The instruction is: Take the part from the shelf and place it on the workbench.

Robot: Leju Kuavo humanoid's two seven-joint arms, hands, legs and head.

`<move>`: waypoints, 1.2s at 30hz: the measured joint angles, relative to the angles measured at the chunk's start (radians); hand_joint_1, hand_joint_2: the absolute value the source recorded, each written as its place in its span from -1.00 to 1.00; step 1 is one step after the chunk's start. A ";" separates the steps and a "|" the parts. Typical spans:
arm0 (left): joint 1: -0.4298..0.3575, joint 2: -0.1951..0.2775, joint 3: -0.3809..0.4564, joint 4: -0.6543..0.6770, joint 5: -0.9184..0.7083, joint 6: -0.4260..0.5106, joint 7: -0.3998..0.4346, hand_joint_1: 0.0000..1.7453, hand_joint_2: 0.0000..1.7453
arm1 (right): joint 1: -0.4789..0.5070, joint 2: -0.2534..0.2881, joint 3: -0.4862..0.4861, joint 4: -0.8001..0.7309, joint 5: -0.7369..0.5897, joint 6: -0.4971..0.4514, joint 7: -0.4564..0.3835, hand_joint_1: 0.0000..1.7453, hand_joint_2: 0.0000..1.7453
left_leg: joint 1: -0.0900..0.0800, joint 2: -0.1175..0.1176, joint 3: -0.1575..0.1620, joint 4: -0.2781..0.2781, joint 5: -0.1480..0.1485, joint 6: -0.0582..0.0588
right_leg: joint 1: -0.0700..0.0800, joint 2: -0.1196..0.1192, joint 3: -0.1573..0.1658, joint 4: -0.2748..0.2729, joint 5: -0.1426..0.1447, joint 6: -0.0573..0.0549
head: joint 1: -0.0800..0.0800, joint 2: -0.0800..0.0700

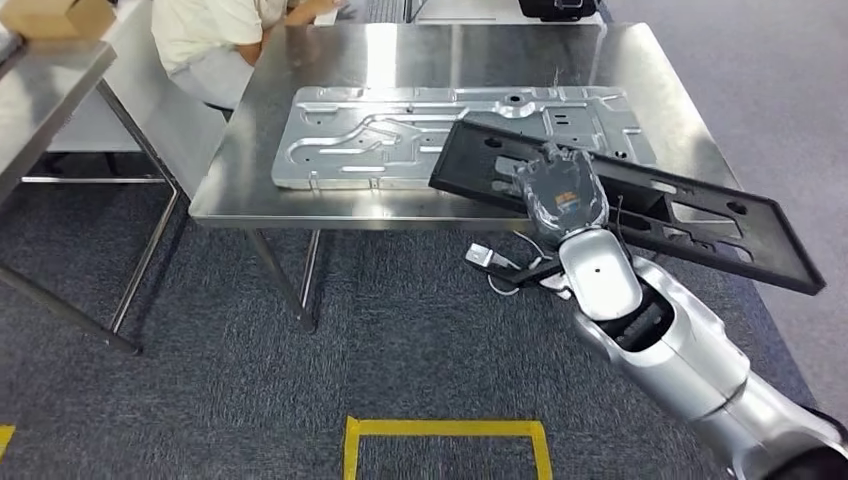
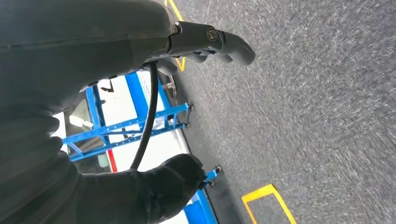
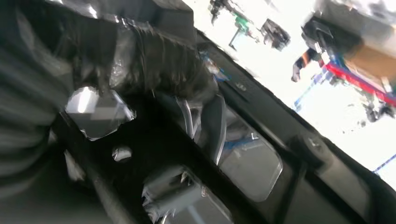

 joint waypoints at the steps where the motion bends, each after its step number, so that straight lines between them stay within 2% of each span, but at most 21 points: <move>1: 0.000 -0.001 0.000 0.000 0.000 0.001 0.000 -1.00 1.00 | 0.002 0.002 0.003 0.002 0.000 0.001 0.002 1.00 1.00 | 0.000 0.001 0.000 0.002 -0.004 -0.005 | 0.000 0.001 0.005 0.004 0.003 -0.013 | 0.000 0.000; 3: 0.000 -0.003 0.000 0.000 0.000 0.001 -0.004 -1.00 1.00 | 0.003 0.003 0.006 0.006 0.000 0.000 0.003 1.00 1.00 | 0.003 0.002 -0.012 0.039 -0.013 -0.013 | 0.001 0.003 0.018 0.001 -0.003 -0.030 | 0.000 0.000; 4: 0.000 -0.003 0.000 0.000 0.000 0.001 -0.007 -1.00 1.00 | 0.001 0.004 0.007 0.006 0.000 0.000 0.002 1.00 1.00 | 0.004 0.003 -0.037 0.083 -0.023 -0.016 | 0.002 0.003 0.027 -0.001 -0.007 -0.036 | 0.000 0.000; 7: 0.000 -0.003 0.000 0.000 0.000 0.003 -0.014 -1.00 1.00 | -0.002 0.004 0.008 0.007 0.000 0.006 -0.007 1.00 1.00 | 0.003 0.004 -0.160 0.258 -0.072 -0.019 | 0.010 0.004 0.051 -0.005 -0.026 -0.045 | 0.000 0.000; 9: 0.004 -0.004 0.000 0.000 0.000 0.006 -0.018 -1.00 1.00 | -0.002 0.003 0.008 0.006 0.000 0.013 -0.020 1.00 1.00 | -0.003 0.003 -0.206 0.273 -0.063 -0.006 | 0.018 0.006 0.074 -0.006 -0.043 -0.048 | 0.000 0.000; 10: 0.007 -0.004 0.000 0.000 0.000 0.007 -0.020 -1.00 1.00 | -0.002 0.003 0.007 0.003 -0.001 0.015 -0.028 1.00 1.00 | -0.008 0.003 -0.205 0.232 -0.031 0.005 | 0.023 0.008 0.087 -0.007 -0.053 -0.050 | 0.000 0.000; 12: 0.012 -0.002 0.000 0.000 0.000 0.008 -0.025 -1.00 1.00 | -0.004 0.001 0.003 -0.002 -0.001 0.019 -0.046 1.00 1.00 | -0.026 0.001 -0.181 0.112 0.065 0.039 | 0.031 0.011 0.112 -0.012 -0.072 -0.051 | 0.001 0.000; 14: 0.016 0.002 0.000 0.000 0.000 0.009 -0.027 -1.00 1.00 | -0.008 -0.002 0.000 -0.005 -0.002 0.028 -0.059 1.00 1.00 | -0.043 -0.003 -0.159 0.034 0.109 0.066 | 0.032 0.015 0.130 -0.021 -0.086 -0.046 | 0.001 0.000; 17: 0.016 0.002 0.000 0.000 0.000 0.009 -0.029 -1.00 1.00 | -0.015 -0.005 -0.004 -0.010 -0.003 0.035 -0.069 1.00 1.00 | -0.045 -0.004 -0.118 -0.009 0.101 0.073 | 0.031 0.016 0.152 -0.016 -0.082 -0.036 | 0.001 0.000; 19: 0.016 0.001 0.000 0.000 0.000 0.009 -0.030 -1.00 1.00 | -0.025 -0.007 -0.010 -0.014 -0.003 0.036 -0.070 1.00 1.00 | -0.038 -0.002 -0.082 -0.029 0.096 0.075 | 0.030 0.014 0.121 0.052 -0.079 -0.028 | 0.001 0.000; 20: 0.015 0.000 0.000 0.000 0.000 0.009 -0.030 -1.00 1.00 | -0.028 -0.008 -0.012 -0.015 -0.003 0.036 -0.070 1.00 1.00 | -0.034 -0.001 -0.070 -0.033 0.091 0.073 | 0.027 0.012 0.084 0.108 -0.088 -0.023 | 0.001 0.000; 22: 0.012 0.000 0.000 0.000 0.000 0.010 -0.031 -1.00 1.00 | -0.030 -0.008 -0.013 -0.015 -0.003 0.037 -0.071 1.00 1.00 | -0.030 -0.002 -0.049 -0.034 0.072 0.070 | 0.020 0.011 -0.001 0.210 -0.137 -0.010 | 0.001 0.000; 24: 0.011 0.000 -0.001 0.000 0.000 0.008 -0.031 -1.00 1.00 | -0.026 -0.008 -0.013 -0.014 -0.003 0.038 -0.072 1.00 1.00 | -0.026 -0.003 -0.021 -0.033 0.047 0.064 | 0.012 0.008 -0.054 0.228 -0.178 0.002 | 0.002 0.000; 25: 0.012 0.000 -0.001 0.000 0.000 0.006 -0.030 -1.00 1.00 | -0.025 -0.008 -0.013 -0.014 -0.002 0.038 -0.072 1.00 1.00 | -0.024 -0.004 -0.005 -0.031 0.032 0.059 | 0.008 0.006 -0.062 0.196 -0.166 0.007 | 0.002 0.000; 26: 0.012 0.000 -0.001 0.000 0.000 0.003 -0.027 -1.00 1.00 | -0.025 -0.008 -0.013 -0.012 -0.001 0.038 -0.071 1.00 1.00 | -0.022 -0.004 0.010 -0.028 0.017 0.055 | 0.004 0.003 -0.062 0.145 -0.122 0.011 | 0.002 0.000; 28: 0.012 0.000 -0.001 0.001 0.000 -0.004 -0.022 -1.00 1.00 | -0.023 -0.007 -0.012 -0.002 0.000 0.032 -0.070 1.00 1.00 | -0.020 -0.005 0.033 -0.018 -0.014 0.041 | 0.002 -0.002 -0.057 0.039 0.002 0.010 | 0.002 0.000; 29: 0.011 0.000 -0.001 0.002 0.000 -0.005 -0.020 -1.00 1.00 | -0.022 -0.005 -0.011 0.004 0.000 0.027 -0.069 1.00 1.00 | -0.020 -0.005 0.038 -0.014 -0.028 0.034 | 0.004 -0.003 -0.055 0.011 0.045 0.004 | 0.001 0.000; 30: 0.009 0.000 -0.001 0.002 0.000 -0.006 -0.019 -1.00 1.00 | -0.021 -0.002 -0.009 0.011 0.000 0.023 -0.066 1.00 1.00 | -0.021 -0.005 0.043 -0.008 -0.036 0.026 | 0.006 -0.003 -0.053 0.001 0.061 -0.005 | 0.001 0.000; 33: 0.004 -0.001 -0.001 0.002 0.000 -0.008 -0.022 -1.00 1.00 | -0.023 0.012 -0.003 0.020 0.000 0.020 -0.048 1.00 1.00 | -0.018 -0.003 0.024 0.049 -0.024 0.010 | 0.005 0.001 -0.030 -0.005 0.044 -0.028 | 0.001 0.000; 35: 0.002 -0.001 -0.001 0.002 0.000 -0.008 -0.025 -1.00 1.00 | -0.026 0.025 0.005 0.028 0.001 0.021 -0.038 1.00 1.00 | -0.013 -0.001 -0.043 0.155 -0.024 -0.002 | 0.004 0.002 -0.004 -0.014 0.029 -0.039 | 0.001 0.000; 36: 0.002 -0.001 -0.001 0.002 0.000 -0.008 -0.027 -1.00 1.00 | -0.026 0.033 0.012 0.035 0.001 0.021 -0.035 1.00 1.00 | -0.011 0.000 -0.086 0.211 -0.043 -0.008 | 0.004 0.002 0.010 -0.017 0.019 -0.041 | 0.001 0.000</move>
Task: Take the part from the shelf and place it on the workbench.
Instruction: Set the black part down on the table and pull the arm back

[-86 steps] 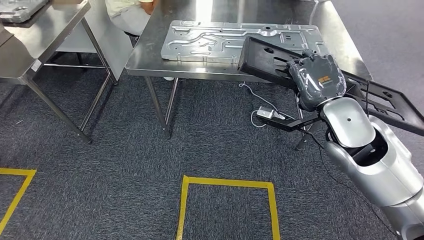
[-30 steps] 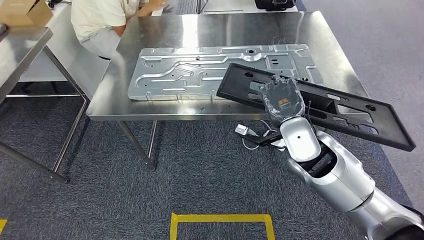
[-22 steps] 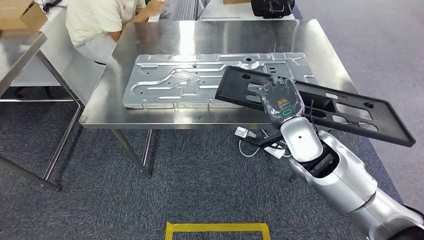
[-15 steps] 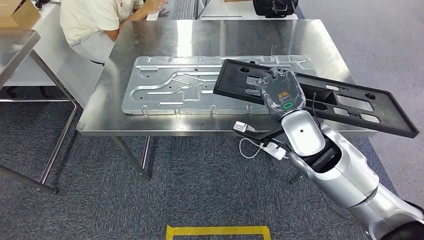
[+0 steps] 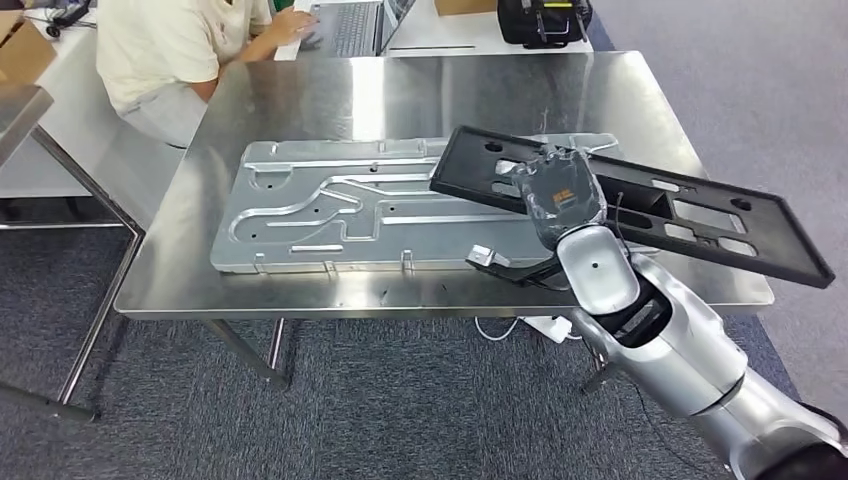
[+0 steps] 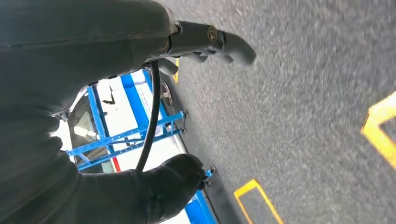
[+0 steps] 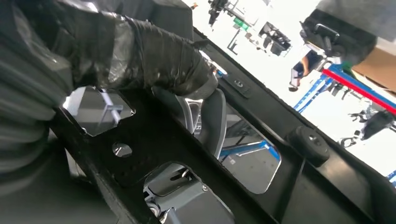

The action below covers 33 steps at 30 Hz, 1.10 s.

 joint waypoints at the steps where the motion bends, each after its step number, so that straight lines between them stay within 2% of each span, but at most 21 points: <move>1: 0.000 0.000 0.000 0.000 0.000 0.000 0.000 -1.00 1.00 | 0.001 0.009 0.008 0.007 0.000 0.000 0.002 1.00 1.00 | 0.002 0.000 -0.041 0.044 -0.029 -0.004 | 0.000 0.001 0.013 -0.002 -0.010 -0.001 | 0.000 0.000; 3: 0.000 0.001 0.000 0.000 0.000 0.000 -0.001 -1.00 1.00 | 0.005 0.026 0.025 0.022 -0.001 -0.001 0.006 1.00 1.00 | 0.003 0.001 -0.097 0.065 -0.076 -0.006 | -0.001 0.002 0.043 -0.002 -0.035 0.000 | 0.000 0.000; 4: 0.001 0.001 0.000 0.000 0.000 0.000 -0.001 -1.00 1.00 | 0.006 0.033 0.032 0.029 -0.001 -0.002 0.007 1.00 1.00 | 0.004 0.001 -0.106 0.036 -0.069 -0.005 | -0.002 0.002 0.062 -0.002 -0.049 0.002 | 0.000 0.000; 5: 0.002 0.002 0.000 0.000 0.000 0.000 -0.001 -1.00 1.00 | 0.006 0.040 0.037 0.035 -0.001 -0.002 0.008 1.00 1.00 | 0.004 0.001 -0.106 -0.015 -0.034 -0.003 | -0.002 0.002 0.081 -0.003 -0.064 0.004 | 0.000 0.000; 8: 0.009 0.002 0.000 0.003 0.000 0.000 -0.002 -1.00 1.00 | 0.005 0.053 0.050 0.052 -0.001 -0.003 0.009 1.00 1.00 | -0.001 0.002 -0.090 -0.170 0.142 0.011 | 0.002 0.003 0.118 -0.006 -0.104 0.016 | 0.000 0.000; 9: 0.011 0.002 -0.001 0.003 0.000 0.000 -0.002 -1.00 1.00 | 0.004 0.055 0.054 0.057 -0.001 -0.003 0.009 1.00 1.00 | -0.003 0.002 -0.086 -0.191 0.168 0.017 | 0.003 0.004 0.127 -0.007 -0.110 0.022 | 0.000 0.000; 11: 0.010 0.002 -0.003 0.004 0.000 0.000 -0.003 -1.00 1.00 | 0.001 0.059 0.059 0.061 -0.001 -0.004 0.006 1.00 1.00 | -0.004 0.000 -0.067 -0.201 0.161 0.029 | 0.004 0.005 0.132 0.010 -0.103 0.034 | 0.001 0.000; 12: 0.009 0.002 -0.005 0.004 0.000 0.001 -0.004 -1.00 1.00 | 0.000 0.061 0.061 0.063 -0.001 -0.005 0.003 1.00 1.00 | -0.002 -0.001 -0.054 -0.207 0.156 0.036 | 0.002 0.005 0.122 0.039 -0.090 0.038 | 0.001 0.000; 14: 0.007 0.002 -0.008 0.004 0.000 0.004 -0.006 -1.00 1.00 | -0.004 0.067 0.066 0.068 0.000 -0.006 -0.004 1.00 1.00 | -0.001 -0.001 -0.027 -0.216 0.143 0.048 | 0.001 0.004 0.060 0.140 -0.075 0.042 | 0.002 0.000; 15: 0.007 0.003 -0.009 0.004 0.000 0.005 -0.007 -1.00 1.00 | -0.004 0.071 0.072 0.071 0.000 -0.006 -0.007 1.00 1.00 | -0.001 -0.001 -0.015 -0.217 0.133 0.052 | 0.002 0.004 0.019 0.196 -0.089 0.043 | 0.002 0.000; 17: 0.005 0.003 -0.011 0.004 0.000 0.006 -0.008 -1.00 1.00 | 0.002 0.082 0.086 0.080 0.000 -0.007 -0.013 1.00 1.00 | -0.002 -0.003 0.011 -0.217 0.110 0.056 | 0.003 0.004 -0.056 0.266 -0.158 0.044 | 0.002 0.000; 18: 0.004 0.003 -0.013 0.004 0.000 0.006 -0.009 -1.00 1.00 | 0.007 0.088 0.093 0.086 -0.001 -0.007 -0.014 1.00 1.00 | -0.003 -0.005 0.028 -0.217 0.097 0.056 | 0.003 0.004 -0.081 0.268 -0.191 0.043 | 0.002 0.000; 19: 0.004 0.003 -0.014 0.004 0.000 0.007 -0.009 -1.00 1.00 | 0.012 0.092 0.099 0.091 -0.001 -0.007 -0.015 1.00 1.00 | -0.004 -0.007 0.045 -0.216 0.084 0.056 | 0.004 0.004 -0.093 0.246 -0.201 0.041 | 0.002 0.000; 20: 0.004 0.004 -0.015 0.004 0.000 0.007 -0.010 -1.00 1.00 | 0.015 0.097 0.105 0.097 -0.001 -0.008 -0.016 1.00 1.00 | -0.006 -0.008 0.063 -0.216 0.072 0.055 | 0.005 0.004 -0.095 0.204 -0.183 0.038 | 0.002 0.000; 22: 0.004 0.003 -0.016 0.005 0.000 0.007 -0.015 -1.00 1.00 | 0.019 0.103 0.111 0.109 -0.001 -0.012 -0.016 1.00 1.00 | -0.009 -0.011 0.089 -0.211 0.046 0.051 | 0.013 0.006 -0.090 0.089 -0.053 0.021 | 0.002 0.000; 24: 0.002 0.002 -0.017 0.008 0.001 0.006 -0.020 -1.00 1.00 | 0.025 0.107 0.112 0.121 -0.003 -0.019 -0.021 0.00 0.00 | -0.011 -0.015 0.101 -0.205 0.025 0.041 | 0.023 0.009 -0.084 0.024 0.052 0.007 | 0.001 0.000; 26: 0.001 0.003 -0.017 0.010 0.002 0.001 -0.020 -1.00 1.00 | 0.030 0.112 0.111 0.129 -0.004 -0.027 -0.028 -1.00 -1.00 | -0.013 -0.018 0.104 -0.190 0.024 0.030 | 0.023 0.010 -0.073 0.014 0.064 0.000 | 0.002 0.000; 28: 0.000 0.005 -0.017 0.010 0.002 -0.005 -0.016 -1.00 1.00 | 0.032 0.117 0.108 0.135 -0.003 -0.033 -0.033 -1.00 -1.00 | -0.012 -0.014 0.087 -0.146 0.026 0.020 | 0.016 0.008 -0.056 0.000 0.063 -0.008 | 0.001 0.000; 30: -0.003 0.005 -0.017 0.010 0.002 -0.008 -0.013 -1.00 1.00 | 0.035 0.121 0.106 0.142 -0.003 -0.037 -0.035 -1.00 -1.00 | -0.005 -0.008 0.035 -0.057 -0.012 0.009 | 0.012 0.007 -0.043 -0.009 0.058 -0.014 | 0.000 0.000; 32: -0.005 0.005 -0.017 0.010 0.003 -0.010 -0.012 -1.00 0.00 | 0.042 0.124 0.106 0.149 -0.003 -0.039 -0.036 -1.00 -1.00 | 0.005 -0.004 -0.032 0.037 -0.067 -0.006 | 0.010 0.007 -0.038 -0.010 0.051 -0.015 | 0.000 0.000; 33: -0.004 0.006 -0.016 0.010 0.003 -0.011 -0.013 -1.00 -0.50 | 0.045 0.125 0.105 0.152 -0.003 -0.039 -0.036 -1.00 -1.00 | 0.010 -0.001 -0.052 0.054 -0.075 -0.013 | 0.009 0.006 -0.036 -0.010 0.047 -0.014 | 0.000 0.000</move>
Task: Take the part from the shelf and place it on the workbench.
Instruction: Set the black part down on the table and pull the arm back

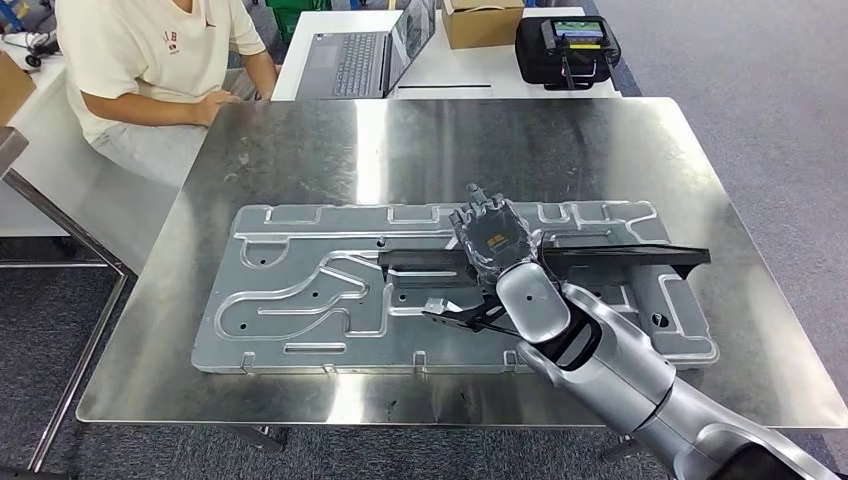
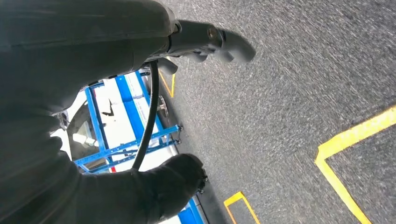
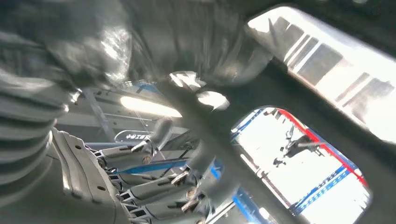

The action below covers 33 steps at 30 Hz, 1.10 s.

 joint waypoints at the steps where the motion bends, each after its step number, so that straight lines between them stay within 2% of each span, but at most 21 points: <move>1: 0.001 0.001 0.000 0.000 0.000 -0.002 -0.001 -1.00 -1.00 | 0.003 0.001 0.000 0.004 0.000 0.000 0.000 -1.00 -1.00 | 0.004 0.002 -0.004 -0.014 0.015 -0.006 | -0.002 0.000 0.003 0.001 -0.003 0.002 | 0.000 0.000; 3: 0.001 0.002 0.001 0.000 0.000 -0.006 -0.002 -1.00 -1.00 | 0.005 0.004 -0.002 0.010 0.000 -0.001 0.000 -1.00 -1.00 | 0.011 0.003 0.033 -0.129 0.095 -0.014 | -0.007 0.000 0.011 0.003 -0.011 0.010 | 0.000 0.000; 4: 0.001 0.002 0.001 0.000 0.000 -0.007 -0.001 -1.00 -1.00 | 0.005 0.006 -0.003 0.012 0.001 -0.002 0.000 -1.00 -1.00 | 0.012 0.003 0.056 -0.191 0.124 -0.016 | -0.009 0.001 0.015 0.004 -0.013 0.014 | 0.000 0.000; 6: 0.000 0.002 0.001 0.000 0.000 -0.006 0.001 -1.00 -1.00 | 0.005 0.010 -0.004 0.015 0.002 -0.003 0.000 -1.00 -1.00 | 0.010 0.002 0.080 -0.259 0.144 -0.006 | -0.008 0.002 0.015 0.005 -0.016 0.026 | 0.000 0.000; 7: 0.000 0.002 0.001 0.000 0.000 -0.006 0.002 -1.00 -1.00 | 0.006 0.011 -0.004 0.016 0.002 -0.003 -0.001 -1.00 -1.00 | 0.008 0.002 0.081 -0.264 0.141 0.002 | -0.005 0.002 0.015 0.006 -0.018 0.027 | 0.001 0.000; 8: 0.000 0.002 0.001 0.000 0.000 -0.005 0.002 -1.00 -1.00 | 0.006 0.012 -0.005 0.017 0.002 -0.004 -0.001 -1.00 -1.00 | 0.008 0.001 0.082 -0.265 0.147 0.008 | -0.003 0.002 0.014 0.007 -0.019 0.020 | 0.001 0.000; 11: 0.001 0.001 0.001 0.000 0.000 -0.004 0.004 -1.00 -1.00 | 0.007 0.012 -0.009 0.019 0.002 -0.004 -0.001 -1.00 -1.00 | 0.007 -0.001 0.085 -0.266 0.156 0.012 | 0.000 0.001 0.018 0.004 -0.018 -0.008 | 0.001 0.000; 12: 0.001 0.001 0.001 0.000 0.000 -0.004 0.004 -1.00 -1.00 | 0.007 0.012 -0.010 0.019 0.002 -0.004 -0.001 -1.00 -1.00 | 0.006 -0.002 0.086 -0.266 0.155 0.014 | 0.000 0.001 0.021 0.001 -0.018 -0.009 | 0.001 0.000; 17: 0.000 0.001 0.002 0.000 0.000 -0.002 0.009 -1.00 -1.00 | 0.007 0.014 -0.015 0.020 0.002 -0.005 -0.001 -1.00 -1.00 | 0.004 -0.002 0.088 -0.266 0.152 0.024 | -0.001 0.001 0.029 -0.010 -0.015 -0.004 | 0.001 0.000; 18: 0.000 0.001 0.002 0.000 0.000 -0.001 0.014 -1.00 -1.00 | 0.007 0.015 -0.016 0.019 0.002 -0.006 0.000 -1.00 -1.00 | 0.001 -0.002 0.087 -0.264 0.151 0.027 | -0.002 0.001 0.030 -0.013 -0.014 0.000 | 0.001 0.000; 19: 0.000 0.001 0.002 0.000 -0.001 -0.001 0.020 -1.00 -1.00 | 0.008 0.017 -0.019 0.019 0.002 -0.007 0.002 -1.00 -1.00 | -0.002 -0.002 0.087 -0.262 0.149 0.031 | -0.004 0.000 0.031 -0.015 -0.013 0.012 | 0.001 0.000; 22: 0.001 0.001 0.002 0.000 -0.002 -0.001 0.035 -1.00 -1.00 | 0.012 0.031 -0.029 0.008 0.003 -0.014 0.008 -1.00 -1.00 | -0.009 -0.001 0.085 -0.256 0.148 0.045 | -0.013 0.000 0.034 -0.021 -0.010 0.058 | 0.001 0.000; 24: 0.001 0.001 0.002 0.000 -0.003 0.001 0.043 -1.00 -1.00 | 0.017 0.038 -0.038 -0.007 0.000 -0.017 0.011 -1.00 -1.00 | -0.005 0.001 0.090 -0.267 0.159 0.057 | -0.015 0.001 0.032 -0.013 -0.019 0.069 | 0.001 0.000; 25: 0.000 0.000 0.002 0.000 -0.003 0.003 0.047 -1.00 -1.00 | 0.019 0.041 -0.044 -0.015 -0.004 -0.017 0.011 -1.00 -1.00 | -0.003 0.002 0.092 -0.275 0.164 0.062 | -0.015 0.000 0.025 0.008 -0.040 0.068 | 0.001 0.000; 26: 0.000 0.000 0.002 0.000 -0.003 0.005 0.050 -1.00 -1.00 | 0.022 0.043 -0.048 -0.022 -0.009 -0.016 0.011 -1.00 -1.00 | -0.002 0.004 0.094 -0.281 0.169 0.066 | -0.014 -0.001 0.009 0.051 -0.074 0.066 | 0.002 0.000; 28: 0.001 0.000 0.002 0.000 -0.003 0.010 0.057 -1.00 -1.00 | 0.030 0.047 -0.054 -0.035 -0.019 -0.014 0.010 -1.00 -1.00 | -0.005 0.006 0.090 -0.282 0.172 0.069 | -0.012 -0.002 -0.044 0.192 -0.155 0.061 | 0.002 0.000; 29: 0.002 0.000 0.002 0.000 -0.003 0.013 0.060 -1.00 -1.00 | 0.037 0.049 -0.055 -0.043 -0.021 -0.014 0.010 -1.00 -1.00 | -0.007 0.007 0.087 -0.280 0.173 0.069 | -0.011 -0.002 -0.067 0.255 -0.180 0.059 | 0.002 0.000; 30: 0.003 0.000 0.001 0.000 -0.003 0.018 0.063 -1.00 -1.00 | 0.045 0.050 -0.056 -0.050 -0.022 -0.015 0.010 -1.00 -1.00 | -0.008 0.006 0.083 -0.277 0.173 0.069 | -0.010 -0.003 -0.075 0.289 -0.187 0.056 | 0.001 0.000; 31: 0.004 0.000 0.000 0.000 -0.003 0.024 0.066 -1.00 -1.00 | 0.051 0.051 -0.057 -0.059 -0.022 -0.015 0.012 -1.00 -1.00 | -0.009 0.006 0.080 -0.273 0.173 0.069 | -0.009 -0.003 -0.063 0.278 -0.172 0.053 | 0.001 0.000; 32: 0.005 0.000 -0.003 0.000 -0.003 0.032 0.068 -1.00 -1.00 | 0.055 0.052 -0.058 -0.069 -0.021 -0.016 0.014 -1.00 -1.00 | -0.010 0.006 0.077 -0.268 0.173 0.068 | -0.008 -0.003 -0.031 0.228 -0.144 0.048 | 0.001 0.000; 33: 0.007 0.000 -0.008 0.000 -0.003 0.040 0.069 -1.00 -1.00 | 0.057 0.053 -0.061 -0.079 -0.020 -0.017 0.017 -1.00 -1.00 | -0.010 0.005 0.074 -0.263 0.172 0.067 | -0.006 -0.003 0.012 0.154 -0.118 0.041 | 0.001 0.000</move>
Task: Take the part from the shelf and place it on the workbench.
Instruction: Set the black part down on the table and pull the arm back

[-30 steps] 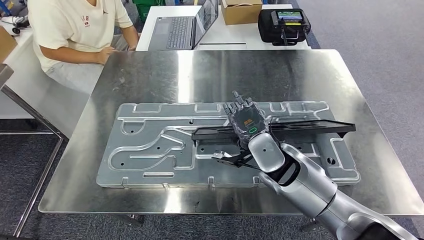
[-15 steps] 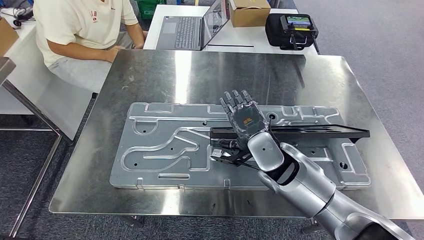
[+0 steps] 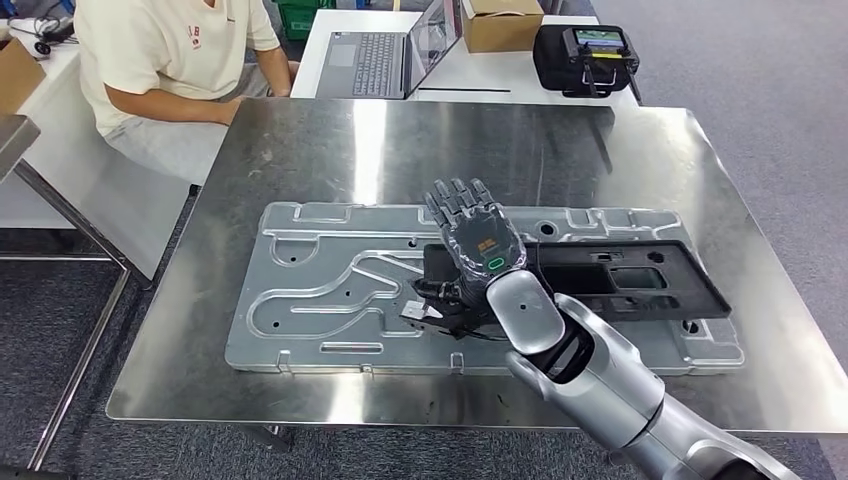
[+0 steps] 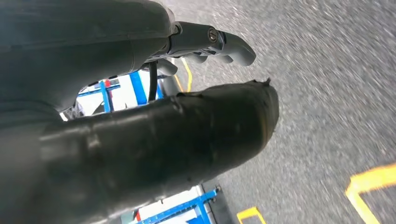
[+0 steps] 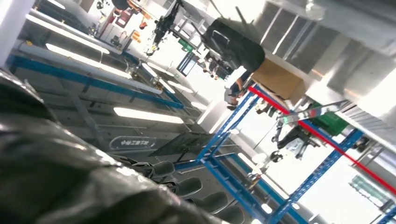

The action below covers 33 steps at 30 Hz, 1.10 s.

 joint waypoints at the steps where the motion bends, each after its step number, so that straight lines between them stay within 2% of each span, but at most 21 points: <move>1: 0.001 0.000 -0.006 0.000 0.000 0.008 0.000 -1.00 -1.00 | 0.001 0.001 -0.003 -0.011 0.001 0.000 0.003 -1.00 -1.00 | -0.001 0.000 -0.004 0.004 0.000 -0.003 | 0.003 -0.001 0.038 -0.066 0.020 -0.005 | 0.000 0.000; 3: 0.002 -0.001 -0.019 0.000 0.000 0.019 0.000 -1.00 -1.00 | 0.004 0.003 -0.009 -0.028 0.002 0.000 0.007 -1.00 -1.00 | -0.002 0.000 -0.007 0.008 0.003 -0.014 | 0.010 -0.002 0.073 -0.135 0.035 -0.011 | 0.000 0.000; 5: 0.003 -0.001 -0.029 0.000 0.000 0.022 0.000 -1.00 0.00 | 0.007 0.005 -0.012 -0.038 0.002 0.000 0.009 -1.00 -1.00 | -0.002 0.001 -0.010 0.006 0.010 -0.028 | 0.013 -0.001 0.069 -0.143 0.043 -0.015 | 0.000 0.000; 7: 0.004 -0.001 -0.036 0.000 0.000 0.024 0.001 -1.00 1.00 | 0.008 0.007 -0.012 -0.044 0.003 -0.001 0.010 -1.00 -1.00 | 0.000 0.000 -0.020 0.023 -0.011 -0.043 | 0.007 -0.004 0.063 -0.154 0.055 -0.025 | -0.001 0.000; 9: 0.006 -0.001 -0.040 0.000 0.000 0.025 0.004 -1.00 1.00 | 0.012 0.011 -0.014 -0.053 0.007 -0.006 0.015 -1.00 -1.00 | 0.005 0.000 -0.051 0.104 -0.083 -0.057 | 0.002 -0.008 0.050 -0.160 0.070 -0.035 | -0.002 0.000; 11: 0.006 -0.002 -0.043 0.000 0.000 0.029 0.009 -1.00 1.00 | 0.022 0.015 -0.018 -0.063 0.015 -0.013 0.024 -1.00 -1.00 | 0.010 0.000 -0.088 0.226 -0.159 -0.069 | 0.002 -0.011 0.030 -0.159 0.084 -0.037 | -0.003 0.000; 12: 0.006 -0.002 -0.045 0.000 0.000 0.032 0.012 -1.00 1.00 | 0.029 0.016 -0.020 -0.068 0.019 -0.017 0.028 -1.00 -1.00 | 0.013 0.000 -0.092 0.264 -0.172 -0.074 | 0.002 -0.012 0.020 -0.158 0.091 -0.036 | -0.003 0.000; 13: 0.006 -0.002 -0.047 0.000 0.000 0.034 0.014 -1.00 1.00 | 0.036 0.018 -0.023 -0.074 0.022 -0.020 0.032 -1.00 -1.00 | 0.015 0.000 -0.080 0.269 -0.165 -0.077 | 0.001 -0.013 0.010 -0.156 0.097 -0.033 | -0.003 0.000; 15: 0.006 -0.001 -0.053 0.000 0.000 0.038 0.020 -1.00 1.00 | 0.048 0.020 -0.032 -0.088 0.021 -0.028 0.037 -1.00 -1.00 | 0.019 0.001 -0.003 0.172 -0.111 -0.080 | -0.002 -0.013 -0.009 -0.150 0.109 -0.026 | -0.003 0.000; 17: 0.005 -0.001 -0.056 0.000 0.000 0.040 0.024 -1.00 1.00 | 0.060 0.023 -0.048 -0.105 0.018 -0.044 0.040 -1.00 -1.00 | 0.019 -0.002 0.082 0.043 -0.087 -0.077 | -0.002 -0.013 -0.021 -0.144 0.119 -0.014 | -0.003 0.000; 18: 0.005 -0.002 -0.056 0.000 0.000 0.041 0.026 -1.00 1.00 | 0.069 0.025 -0.058 -0.116 0.016 -0.055 0.041 -1.00 -1.00 | 0.017 -0.004 0.103 0.005 -0.087 -0.073 | -0.001 -0.013 -0.024 -0.143 0.124 -0.007 | -0.003 0.000; 19: 0.006 -0.002 -0.056 0.000 0.000 0.041 0.027 -1.00 1.00 | 0.080 0.025 -0.068 -0.129 0.013 -0.068 0.041 -1.00 -1.00 | 0.014 -0.006 0.108 -0.009 -0.091 -0.066 | 0.000 -0.013 -0.024 -0.143 0.131 0.000 | -0.002 0.000; 21: 0.008 -0.003 -0.056 0.000 0.000 0.043 0.030 -1.00 1.00 | 0.106 0.026 -0.091 -0.159 0.007 -0.086 0.041 -1.00 -1.00 | 0.013 -0.005 0.097 -0.011 -0.080 -0.049 | -0.001 -0.012 -0.026 -0.144 0.139 0.013 | -0.002 0.000; 22: 0.009 -0.004 -0.056 0.000 0.000 0.043 0.031 -1.00 1.00 | 0.118 0.026 -0.101 -0.173 0.005 -0.090 0.041 -1.00 -1.00 | 0.013 -0.003 0.091 -0.012 -0.072 -0.040 | -0.001 -0.010 -0.031 -0.135 0.127 0.017 | -0.001 0.000; 23: 0.010 -0.004 -0.057 0.000 0.000 0.043 0.031 -1.00 1.00 | 0.128 0.026 -0.110 -0.186 0.004 -0.091 0.041 -1.00 -1.00 | 0.014 0.000 0.084 -0.014 -0.062 -0.029 | -0.002 -0.008 -0.042 -0.110 0.097 0.020 | -0.001 0.000; 26: 0.010 -0.006 -0.057 0.000 0.000 0.047 0.033 -1.00 1.00 | 0.158 0.027 -0.134 -0.214 -0.025 -0.110 0.035 -1.00 -1.00 | 0.009 0.006 0.049 -0.012 -0.032 -0.009 | -0.001 -0.006 -0.089 0.060 -0.044 0.024 | -0.001 0.000; 27: 0.010 -0.006 -0.057 0.000 0.000 0.048 0.033 -1.00 1.00 | 0.175 0.029 -0.144 -0.227 -0.048 -0.124 0.029 -1.00 -1.00 | 0.006 0.006 0.035 -0.011 -0.023 -0.007 | 0.000 -0.006 -0.095 0.110 -0.065 0.023 | -0.001 0.000; 28: 0.011 -0.006 -0.056 0.000 0.000 0.049 0.034 -1.00 1.00 | 0.200 0.033 -0.157 -0.244 -0.079 -0.141 0.023 -1.00 -1.00 | 0.001 0.006 0.022 -0.008 -0.015 -0.006 | 0.002 -0.006 -0.086 0.133 -0.065 0.020 | -0.001 0.000; 29: 0.011 -0.007 -0.056 0.000 0.000 0.050 0.033 -1.00 1.00 | 0.228 0.039 -0.171 -0.267 -0.112 -0.159 0.015 -1.00 -1.00 | -0.003 0.005 0.009 -0.006 -0.008 -0.005 | 0.005 -0.006 -0.060 0.118 -0.047 0.014 | -0.002 0.000; 31: 0.012 -0.012 -0.053 -0.001 0.000 0.051 0.032 -1.00 1.00 | 0.292 0.055 -0.195 -0.327 -0.180 -0.201 -0.004 -1.00 -1.00 | -0.010 0.003 -0.010 -0.001 0.004 -0.005 | 0.018 -0.006 0.036 -0.001 -0.007 -0.011 | -0.002 0.000; 33: 0.014 -0.020 -0.048 -0.003 0.000 0.052 0.028 -1.00 1.00 | 0.350 0.068 -0.208 -0.394 -0.214 -0.236 -0.016 -1.00 -1.00 | -0.013 0.004 -0.019 0.000 0.016 -0.010 | 0.030 -0.009 0.118 -0.128 -0.002 -0.035 | -0.002 0.000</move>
